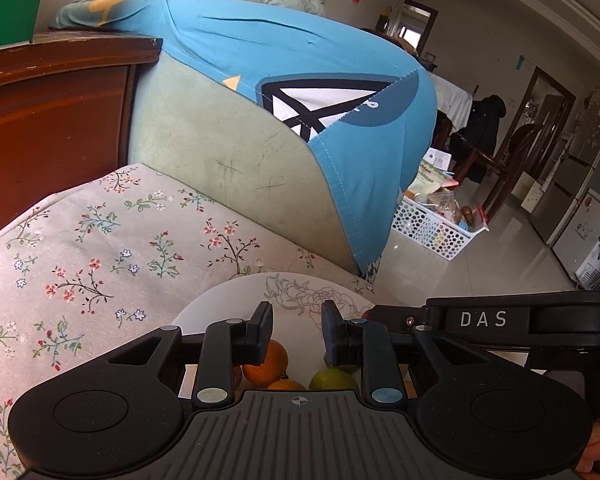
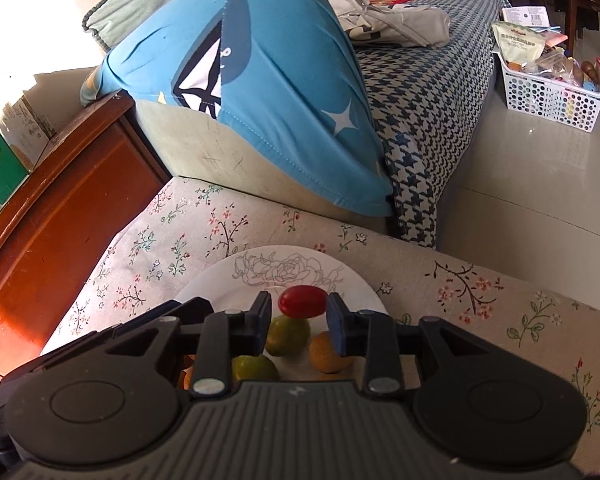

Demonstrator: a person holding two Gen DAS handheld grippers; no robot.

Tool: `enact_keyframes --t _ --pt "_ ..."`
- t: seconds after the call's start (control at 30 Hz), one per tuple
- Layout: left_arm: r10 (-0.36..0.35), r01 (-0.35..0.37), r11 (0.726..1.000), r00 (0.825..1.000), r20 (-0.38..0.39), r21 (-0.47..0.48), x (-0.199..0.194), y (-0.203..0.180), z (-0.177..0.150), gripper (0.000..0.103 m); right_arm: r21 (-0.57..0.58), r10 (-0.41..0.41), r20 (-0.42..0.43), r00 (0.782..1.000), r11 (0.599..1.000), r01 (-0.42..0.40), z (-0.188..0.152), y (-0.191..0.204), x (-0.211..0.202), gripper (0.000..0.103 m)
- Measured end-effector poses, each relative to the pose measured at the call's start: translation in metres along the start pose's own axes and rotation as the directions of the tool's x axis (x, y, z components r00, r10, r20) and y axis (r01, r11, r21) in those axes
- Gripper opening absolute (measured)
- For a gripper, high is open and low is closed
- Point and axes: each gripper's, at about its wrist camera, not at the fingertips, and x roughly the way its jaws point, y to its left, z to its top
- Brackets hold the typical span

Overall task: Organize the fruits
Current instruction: 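Lower both fruits onto the plate and open both tools, then move both open tools toward the last two oranges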

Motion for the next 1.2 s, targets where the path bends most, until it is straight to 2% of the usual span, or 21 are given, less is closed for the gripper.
enact_keyframes --t 0.27,0.3,0.33,0.4,0.53,0.63,0.97,1.2 --pt "0.035 -0.035 0.999 0.999 -0.004 0.001 -0.018 0.003 0.007 0.029 0.02 0.014 0.009 1.0 1.0 -0.014 0.003 -0.001 -0.006 0.033" --pt "0.047 -0.047 0.999 0.999 -0.006 -0.001 -0.021 0.004 0.009 0.035 0.024 0.016 0.013 1.0 1.0 -0.017 0.004 -0.001 -0.008 0.034" --pt "0.061 -0.061 0.998 0.998 -0.006 -0.007 -0.026 0.006 0.011 0.046 0.026 0.018 0.016 1.0 0.999 -0.018 0.004 0.0 -0.009 0.036" --pt "0.077 -0.077 0.997 0.997 0.011 -0.021 -0.036 0.01 0.014 0.056 0.024 0.021 0.021 1.0 0.999 -0.022 0.003 0.002 -0.012 0.038" --pt "0.101 -0.101 0.995 0.995 0.017 -0.01 -0.054 0.015 0.018 0.057 0.008 0.037 0.016 0.999 0.999 -0.037 0.0 0.008 -0.017 0.038" --pt "0.118 -0.117 0.993 0.993 0.02 -0.027 -0.067 0.022 0.018 0.063 -0.006 0.046 0.012 0.999 0.999 -0.045 -0.004 0.014 -0.021 0.038" --pt "0.175 -0.174 0.983 0.985 0.007 -0.05 -0.106 0.04 0.015 0.064 -0.063 0.1 -0.006 0.995 0.993 -0.1 -0.019 0.038 -0.032 0.038" --pt "0.215 -0.215 0.975 0.977 -0.007 -0.056 -0.118 0.053 0.013 0.064 -0.116 0.122 -0.039 0.992 0.985 -0.126 -0.031 0.054 -0.033 0.038"
